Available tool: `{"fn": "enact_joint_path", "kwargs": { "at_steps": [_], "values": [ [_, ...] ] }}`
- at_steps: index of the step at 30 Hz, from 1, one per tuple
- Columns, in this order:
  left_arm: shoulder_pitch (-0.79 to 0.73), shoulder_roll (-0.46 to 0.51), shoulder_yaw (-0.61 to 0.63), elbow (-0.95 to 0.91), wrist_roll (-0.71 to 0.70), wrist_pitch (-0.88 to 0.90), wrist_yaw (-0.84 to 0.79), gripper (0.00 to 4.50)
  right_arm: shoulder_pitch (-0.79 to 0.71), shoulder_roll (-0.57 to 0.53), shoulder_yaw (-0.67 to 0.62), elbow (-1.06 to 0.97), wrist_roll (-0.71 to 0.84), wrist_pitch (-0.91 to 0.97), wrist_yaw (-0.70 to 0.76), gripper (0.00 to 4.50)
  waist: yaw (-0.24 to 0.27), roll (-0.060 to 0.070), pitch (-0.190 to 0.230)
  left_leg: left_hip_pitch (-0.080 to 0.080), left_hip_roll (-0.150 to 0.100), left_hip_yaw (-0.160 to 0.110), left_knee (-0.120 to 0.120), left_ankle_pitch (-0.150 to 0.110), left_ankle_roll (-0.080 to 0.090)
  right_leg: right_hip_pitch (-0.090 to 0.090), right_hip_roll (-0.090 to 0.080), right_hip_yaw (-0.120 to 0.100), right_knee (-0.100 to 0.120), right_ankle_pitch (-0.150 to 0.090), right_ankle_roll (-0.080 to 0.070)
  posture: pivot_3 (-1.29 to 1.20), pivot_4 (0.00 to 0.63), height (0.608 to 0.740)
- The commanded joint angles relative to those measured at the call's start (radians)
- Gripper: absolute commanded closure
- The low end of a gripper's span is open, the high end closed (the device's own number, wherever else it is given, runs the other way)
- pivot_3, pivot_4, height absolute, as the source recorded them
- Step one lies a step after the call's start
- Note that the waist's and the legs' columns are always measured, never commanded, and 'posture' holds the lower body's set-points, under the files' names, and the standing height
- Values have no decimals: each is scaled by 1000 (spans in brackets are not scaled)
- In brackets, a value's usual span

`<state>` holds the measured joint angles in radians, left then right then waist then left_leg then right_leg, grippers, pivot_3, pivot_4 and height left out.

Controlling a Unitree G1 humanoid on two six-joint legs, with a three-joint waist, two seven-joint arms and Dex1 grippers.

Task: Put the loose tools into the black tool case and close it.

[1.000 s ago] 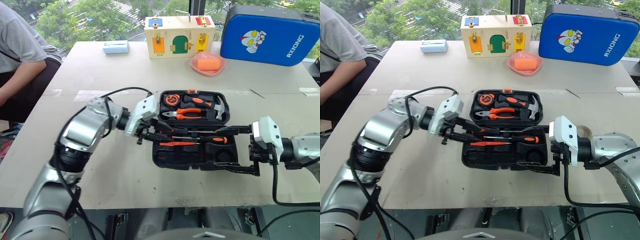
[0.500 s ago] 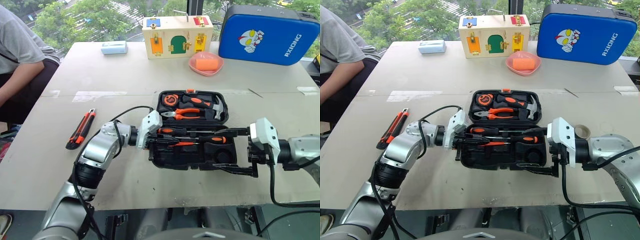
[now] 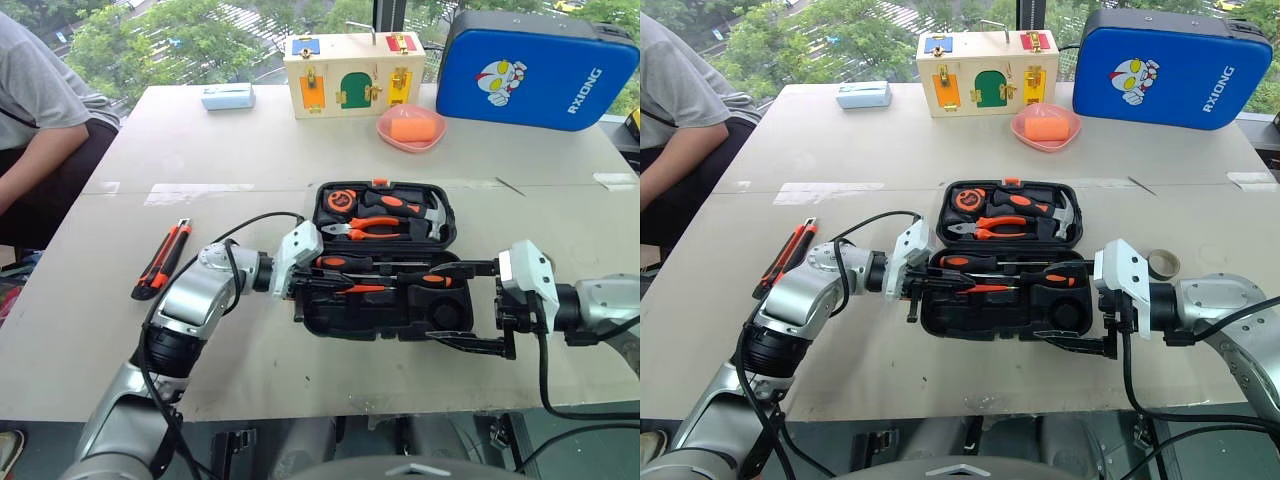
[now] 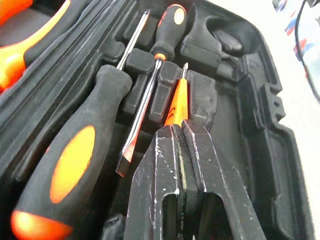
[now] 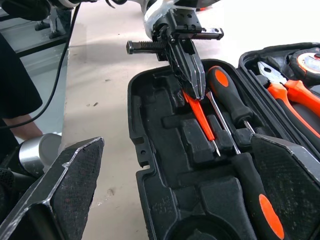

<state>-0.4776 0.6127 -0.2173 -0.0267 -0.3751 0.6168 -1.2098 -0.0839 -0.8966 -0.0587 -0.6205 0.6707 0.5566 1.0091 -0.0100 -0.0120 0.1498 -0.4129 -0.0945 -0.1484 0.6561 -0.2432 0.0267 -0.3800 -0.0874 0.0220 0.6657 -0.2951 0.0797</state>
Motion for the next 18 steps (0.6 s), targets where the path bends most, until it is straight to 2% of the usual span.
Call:
{"fn": "enact_joint_path", "kwargs": {
  "at_steps": [1,12,18],
  "values": [
    [-44,-4,20,-26,-45,69,4,4468,5,9,-27,-26,0,-28,-5,0,1,0,0,0,0,0,0,0,0,0,0,0,0,0,0,0,150,735],
    [28,31,-99,-16,95,-53,12,4468,2,24,-23,-29,0,-36,-17,0,0,0,0,0,0,0,0,0,0,0,0,0,0,0,0,0,150,735],
    [95,80,-111,-52,101,-41,16,4468,1,29,-21,-28,-2,-39,-21,0,-3,4,-3,3,0,1,-3,0,0,1,0,2,-1,0,0,0,150,735]
  ]
}}
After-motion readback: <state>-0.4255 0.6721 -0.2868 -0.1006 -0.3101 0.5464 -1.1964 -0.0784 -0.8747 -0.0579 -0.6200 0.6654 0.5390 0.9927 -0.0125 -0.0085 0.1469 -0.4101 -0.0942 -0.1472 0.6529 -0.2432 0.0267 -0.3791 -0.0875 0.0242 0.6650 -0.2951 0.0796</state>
